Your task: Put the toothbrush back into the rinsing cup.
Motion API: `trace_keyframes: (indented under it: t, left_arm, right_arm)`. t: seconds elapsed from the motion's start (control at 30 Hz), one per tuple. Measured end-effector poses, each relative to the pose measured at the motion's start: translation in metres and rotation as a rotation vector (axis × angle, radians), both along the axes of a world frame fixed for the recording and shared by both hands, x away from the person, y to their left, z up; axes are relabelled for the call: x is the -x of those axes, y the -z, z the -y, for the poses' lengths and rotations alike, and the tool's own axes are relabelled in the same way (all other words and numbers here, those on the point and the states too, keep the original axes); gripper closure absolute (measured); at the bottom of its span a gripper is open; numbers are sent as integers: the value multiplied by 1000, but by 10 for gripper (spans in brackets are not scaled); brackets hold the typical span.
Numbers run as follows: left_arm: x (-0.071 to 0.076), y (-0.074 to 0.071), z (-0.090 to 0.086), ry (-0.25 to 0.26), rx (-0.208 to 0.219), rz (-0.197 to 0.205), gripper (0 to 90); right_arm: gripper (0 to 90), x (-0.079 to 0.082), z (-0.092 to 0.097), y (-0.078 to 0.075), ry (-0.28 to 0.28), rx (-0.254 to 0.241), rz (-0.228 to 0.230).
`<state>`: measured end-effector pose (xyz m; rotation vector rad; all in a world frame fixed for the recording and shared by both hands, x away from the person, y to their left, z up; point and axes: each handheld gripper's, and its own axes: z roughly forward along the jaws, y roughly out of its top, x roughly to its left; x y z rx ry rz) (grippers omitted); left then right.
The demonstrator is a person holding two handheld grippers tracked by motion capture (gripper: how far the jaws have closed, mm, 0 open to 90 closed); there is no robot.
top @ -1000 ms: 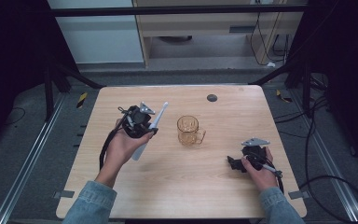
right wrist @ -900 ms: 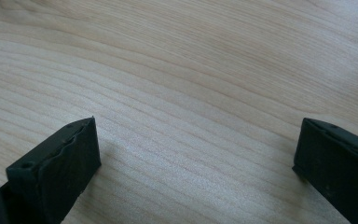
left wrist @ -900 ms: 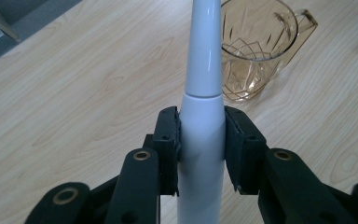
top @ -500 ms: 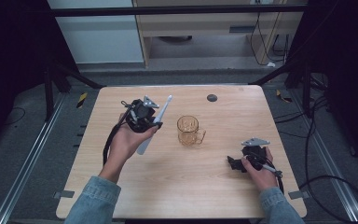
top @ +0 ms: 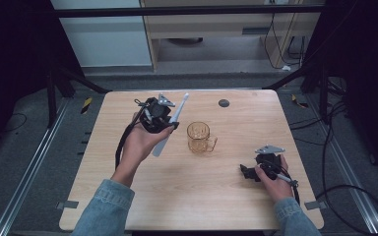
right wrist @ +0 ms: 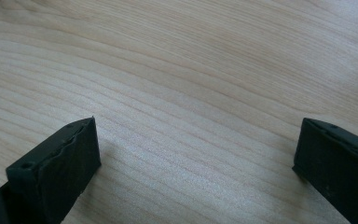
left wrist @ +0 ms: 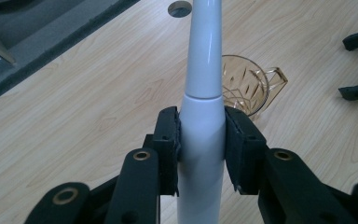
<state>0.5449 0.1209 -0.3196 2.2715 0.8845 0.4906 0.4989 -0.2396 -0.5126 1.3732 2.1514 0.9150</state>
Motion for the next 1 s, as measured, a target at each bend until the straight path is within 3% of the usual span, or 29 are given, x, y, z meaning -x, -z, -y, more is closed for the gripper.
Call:
trace_keyframes:
  t: [1.0]
  left_arm:
    - [-5, -28, 28, 46, 42, 36, 675]
  right_arm:
    - [4, 0, 0, 0, 0, 0, 0]
